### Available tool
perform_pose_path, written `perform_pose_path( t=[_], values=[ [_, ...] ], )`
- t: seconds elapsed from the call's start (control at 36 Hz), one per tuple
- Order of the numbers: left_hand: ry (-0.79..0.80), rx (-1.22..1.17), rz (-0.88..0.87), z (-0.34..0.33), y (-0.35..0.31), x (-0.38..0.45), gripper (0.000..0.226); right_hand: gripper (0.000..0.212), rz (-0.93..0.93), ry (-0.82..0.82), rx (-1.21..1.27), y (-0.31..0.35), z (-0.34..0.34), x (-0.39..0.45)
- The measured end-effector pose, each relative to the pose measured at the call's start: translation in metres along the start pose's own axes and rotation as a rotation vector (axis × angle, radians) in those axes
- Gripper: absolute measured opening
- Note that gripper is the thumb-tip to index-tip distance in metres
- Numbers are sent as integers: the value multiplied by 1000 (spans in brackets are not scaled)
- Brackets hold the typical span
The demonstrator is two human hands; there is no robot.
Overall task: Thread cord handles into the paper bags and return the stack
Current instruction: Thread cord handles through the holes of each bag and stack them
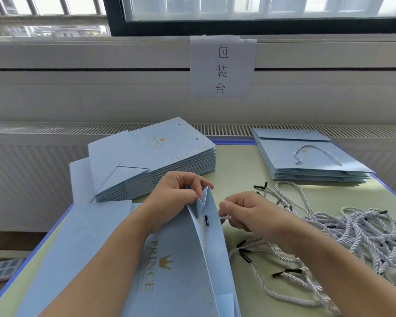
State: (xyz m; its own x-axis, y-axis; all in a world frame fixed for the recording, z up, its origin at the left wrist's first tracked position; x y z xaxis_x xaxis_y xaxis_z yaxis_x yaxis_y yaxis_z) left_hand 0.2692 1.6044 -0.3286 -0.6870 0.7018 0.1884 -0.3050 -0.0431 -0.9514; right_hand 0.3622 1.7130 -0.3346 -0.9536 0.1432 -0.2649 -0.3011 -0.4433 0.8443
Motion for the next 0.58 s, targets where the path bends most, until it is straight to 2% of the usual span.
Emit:
perform_pose_path(
  t=[0.14, 0.22, 0.31, 0.42, 0.58],
  values=[
    [59, -13, 45, -9, 6, 1, 21, 11, 87, -21, -36, 8, 29, -12],
    [83, -21, 60, -12, 9, 3, 21, 2, 165, 25, 72, 18, 50, -25],
    [91, -39, 66, -11, 11, 4, 21, 13, 234, 78, 219, 25, 73, -37],
    [85, -59, 71, -11, 13, 4, 21, 42, 320, 78, 426, 23, 106, -46],
    [92, -56, 74, -10, 13, 4, 21, 27, 471, -2, 850, 7, 146, -48]
  ],
)
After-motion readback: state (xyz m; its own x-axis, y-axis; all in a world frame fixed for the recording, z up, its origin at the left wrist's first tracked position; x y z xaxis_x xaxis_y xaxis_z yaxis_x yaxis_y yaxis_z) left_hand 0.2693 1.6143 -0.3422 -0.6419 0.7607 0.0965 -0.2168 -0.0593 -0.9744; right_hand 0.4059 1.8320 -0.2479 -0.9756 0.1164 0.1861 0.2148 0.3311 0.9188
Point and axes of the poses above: each hand's wrist, its own x-axis towards the middle knuckle, its own z-axis out of the back of the hand, y = z × x, the point moved 7 cm from there along x, towards the middle knuckle, and after that the axes turned 5 degrees about -z, right-handed, at the moved point
